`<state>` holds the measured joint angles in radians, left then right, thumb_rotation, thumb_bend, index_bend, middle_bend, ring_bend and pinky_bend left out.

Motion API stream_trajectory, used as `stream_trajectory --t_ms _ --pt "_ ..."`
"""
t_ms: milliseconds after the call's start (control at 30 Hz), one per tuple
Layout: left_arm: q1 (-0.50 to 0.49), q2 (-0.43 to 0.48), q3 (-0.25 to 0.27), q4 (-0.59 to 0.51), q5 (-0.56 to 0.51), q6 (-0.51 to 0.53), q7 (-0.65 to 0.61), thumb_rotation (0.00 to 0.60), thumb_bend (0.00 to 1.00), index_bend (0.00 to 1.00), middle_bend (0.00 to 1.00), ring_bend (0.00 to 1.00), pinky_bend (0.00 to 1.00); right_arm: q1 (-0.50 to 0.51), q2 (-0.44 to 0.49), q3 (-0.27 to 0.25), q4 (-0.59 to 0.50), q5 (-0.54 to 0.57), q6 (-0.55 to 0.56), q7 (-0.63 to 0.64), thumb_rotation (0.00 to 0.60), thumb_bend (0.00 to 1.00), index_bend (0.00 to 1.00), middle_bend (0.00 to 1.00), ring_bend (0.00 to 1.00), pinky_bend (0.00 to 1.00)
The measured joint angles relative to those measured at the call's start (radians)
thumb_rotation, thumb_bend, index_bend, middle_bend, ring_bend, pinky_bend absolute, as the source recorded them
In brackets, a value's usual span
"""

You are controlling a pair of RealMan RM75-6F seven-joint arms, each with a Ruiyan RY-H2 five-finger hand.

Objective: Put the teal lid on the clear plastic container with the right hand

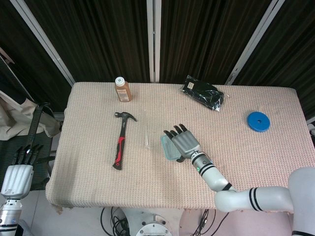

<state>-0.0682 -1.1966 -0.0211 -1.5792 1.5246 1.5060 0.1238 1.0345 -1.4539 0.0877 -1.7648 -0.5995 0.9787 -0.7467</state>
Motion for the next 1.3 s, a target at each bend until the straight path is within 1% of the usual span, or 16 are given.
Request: stream_trajectory --t_ms 400,700,1167,1300 --pt "0.000 0.000 0.002 0.000 -0.001 -0.001 0.000 0.600 0.00 0.08 0.07 0.00 0.00 0.003 -0.018 -0.001 0.031 0.007 -0.004 0.023 0.600 0.11 0.00 0.38 0.02 0.00" --pt "0.003 -0.003 0.003 0.007 0.003 0.006 -0.007 0.600 0.00 0.08 0.07 0.00 0.00 -0.018 -0.008 -0.006 0.032 -0.012 0.006 0.057 0.600 0.11 0.00 0.38 0.02 0.00" --pt "0.007 -0.009 0.006 0.012 0.002 0.008 -0.008 0.600 0.00 0.08 0.07 0.00 0.00 -0.034 -0.009 -0.013 0.076 -0.031 -0.024 0.098 0.600 0.11 0.00 0.36 0.02 0.00" --pt "0.008 -0.010 0.006 0.012 -0.001 0.006 -0.008 0.600 0.00 0.08 0.07 0.00 0.00 -0.045 -0.003 -0.016 0.090 -0.043 -0.034 0.119 0.600 0.11 0.00 0.34 0.01 0.00"
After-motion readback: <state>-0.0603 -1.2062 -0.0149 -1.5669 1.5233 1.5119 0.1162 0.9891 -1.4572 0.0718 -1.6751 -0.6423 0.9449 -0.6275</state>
